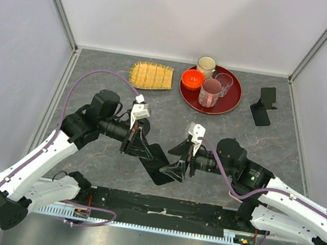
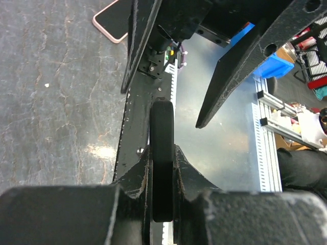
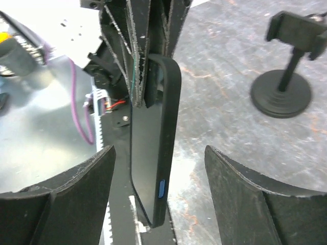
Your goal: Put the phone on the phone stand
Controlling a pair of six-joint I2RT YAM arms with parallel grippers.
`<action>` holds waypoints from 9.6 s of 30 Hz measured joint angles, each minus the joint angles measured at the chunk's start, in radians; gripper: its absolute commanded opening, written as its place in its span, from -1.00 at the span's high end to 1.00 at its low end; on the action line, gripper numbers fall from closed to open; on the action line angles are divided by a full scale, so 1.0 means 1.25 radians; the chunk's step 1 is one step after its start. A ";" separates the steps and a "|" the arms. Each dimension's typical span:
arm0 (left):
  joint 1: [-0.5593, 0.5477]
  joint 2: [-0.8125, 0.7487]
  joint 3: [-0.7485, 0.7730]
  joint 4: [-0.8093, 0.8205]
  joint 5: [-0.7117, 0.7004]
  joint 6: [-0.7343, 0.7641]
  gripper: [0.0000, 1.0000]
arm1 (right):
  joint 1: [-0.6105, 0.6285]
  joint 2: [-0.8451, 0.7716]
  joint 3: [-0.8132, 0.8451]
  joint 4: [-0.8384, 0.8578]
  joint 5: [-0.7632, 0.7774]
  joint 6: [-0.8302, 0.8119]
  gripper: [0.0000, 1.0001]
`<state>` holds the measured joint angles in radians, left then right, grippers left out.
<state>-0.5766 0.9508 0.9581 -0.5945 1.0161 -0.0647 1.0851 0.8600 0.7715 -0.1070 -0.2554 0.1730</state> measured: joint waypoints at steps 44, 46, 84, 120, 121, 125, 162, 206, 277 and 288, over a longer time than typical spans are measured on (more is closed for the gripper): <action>-0.027 -0.222 -0.401 0.831 -0.180 -0.624 0.74 | -0.023 0.067 -0.202 0.696 0.227 0.476 1.00; -0.025 -0.210 -0.403 0.837 -0.172 -0.633 0.95 | -0.023 0.068 -0.205 0.708 0.226 0.482 0.72; -0.025 -0.212 -0.173 0.237 -0.039 -0.288 0.95 | -0.164 0.109 0.213 -0.075 -0.200 0.193 -0.36; -0.025 -0.247 -0.169 0.241 0.018 -0.223 0.81 | -0.191 0.139 0.165 0.139 -0.433 0.263 1.00; -0.024 -0.247 -0.169 0.237 0.015 -0.223 0.50 | -0.191 0.143 0.165 0.142 -0.433 0.264 1.00; -0.024 -0.248 -0.155 0.217 -0.026 -0.220 -0.26 | -0.190 0.146 0.165 0.134 -0.390 0.259 1.00; -0.026 0.071 -0.026 0.008 -1.021 -0.213 0.00 | -0.289 0.310 0.528 -0.079 0.392 -0.041 1.00; 0.012 0.061 -0.052 0.076 -0.705 0.121 0.11 | -0.296 0.288 0.455 -0.222 0.023 -0.207 1.00; 0.052 0.000 -0.105 0.102 -0.608 0.098 0.95 | -0.096 0.473 0.428 -0.207 -0.453 -0.652 1.00; 0.091 0.004 -0.105 0.097 -0.537 0.125 0.95 | -0.101 0.604 0.526 -0.275 -0.473 -0.813 1.00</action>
<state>-0.4625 0.9562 0.8272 -0.4732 0.3443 0.0921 0.9588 1.6146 1.4292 -0.4507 -0.8463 -0.8429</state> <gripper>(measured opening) 0.182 0.218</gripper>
